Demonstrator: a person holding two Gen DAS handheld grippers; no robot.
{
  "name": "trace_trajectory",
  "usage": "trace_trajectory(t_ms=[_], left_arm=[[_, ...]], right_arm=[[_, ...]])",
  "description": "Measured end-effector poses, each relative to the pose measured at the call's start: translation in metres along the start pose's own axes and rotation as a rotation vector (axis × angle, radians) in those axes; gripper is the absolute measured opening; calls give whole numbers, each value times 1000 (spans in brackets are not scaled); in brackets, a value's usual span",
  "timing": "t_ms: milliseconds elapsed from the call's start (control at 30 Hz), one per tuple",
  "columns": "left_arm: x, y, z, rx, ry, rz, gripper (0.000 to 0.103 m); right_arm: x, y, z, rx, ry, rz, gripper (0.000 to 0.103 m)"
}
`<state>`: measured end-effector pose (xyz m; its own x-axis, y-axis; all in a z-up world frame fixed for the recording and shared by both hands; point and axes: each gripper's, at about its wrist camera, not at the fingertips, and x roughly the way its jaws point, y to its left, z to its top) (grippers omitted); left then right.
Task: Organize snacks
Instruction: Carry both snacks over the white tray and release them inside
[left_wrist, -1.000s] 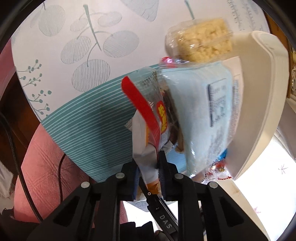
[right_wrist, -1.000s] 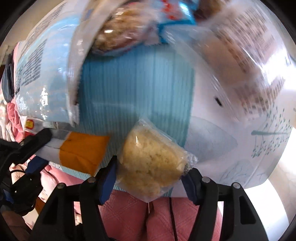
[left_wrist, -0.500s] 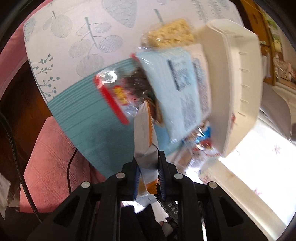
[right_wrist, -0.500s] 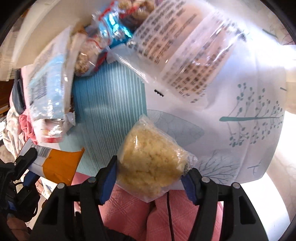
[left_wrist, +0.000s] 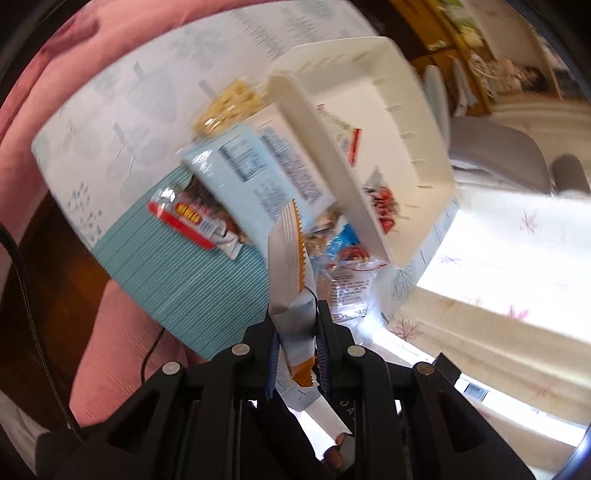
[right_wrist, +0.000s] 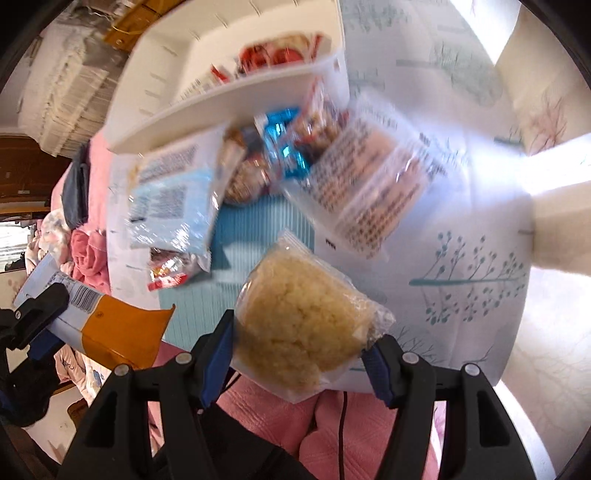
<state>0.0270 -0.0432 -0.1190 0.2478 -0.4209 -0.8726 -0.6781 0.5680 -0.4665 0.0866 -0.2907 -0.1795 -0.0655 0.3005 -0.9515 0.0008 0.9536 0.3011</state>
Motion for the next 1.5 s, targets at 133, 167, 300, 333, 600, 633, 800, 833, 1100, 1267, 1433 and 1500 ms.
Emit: trace_trajectory(t_ms=[133,167,300,333,600,633,800,833,1100,1267,1433,1500], left_arm=[[-9,-27,-2,105,-10,25,16],[-10,-31,-2,122,-9,34,16],[-19,-60,0,246,-22,73,16],[-20,-66,1,271,-27,80,16],[-33,-120,21,479,-51,112,16],[-34,-125,24,498,-53,113,16],[-38,-150,44,586,-51,112,16],[-39,-153,47,599,-53,112,16],[-37,-175,83,730,-86,73,16],[-25,-177,108,768,-74,29,16],[-8,-171,136,750,-26,-20,16],[0,-168,146,742,-7,-39,16]], right_arm=[[-27,-4,1,-26,-71,-5,64],[-28,2,1,-28,-83,-5,64],[-49,10,1,-41,-139,-6,64],[-45,17,2,-44,-153,-7,64],[-59,37,18,-55,-264,-23,64],[-60,40,21,-57,-277,-25,64],[-63,56,37,-64,-331,-27,64],[-63,60,41,-64,-342,-27,64],[-60,84,68,-92,-425,-26,64],[-48,91,88,-67,-438,-43,64],[-36,90,105,-28,-435,-66,64],[-32,90,110,-17,-433,-79,64]])
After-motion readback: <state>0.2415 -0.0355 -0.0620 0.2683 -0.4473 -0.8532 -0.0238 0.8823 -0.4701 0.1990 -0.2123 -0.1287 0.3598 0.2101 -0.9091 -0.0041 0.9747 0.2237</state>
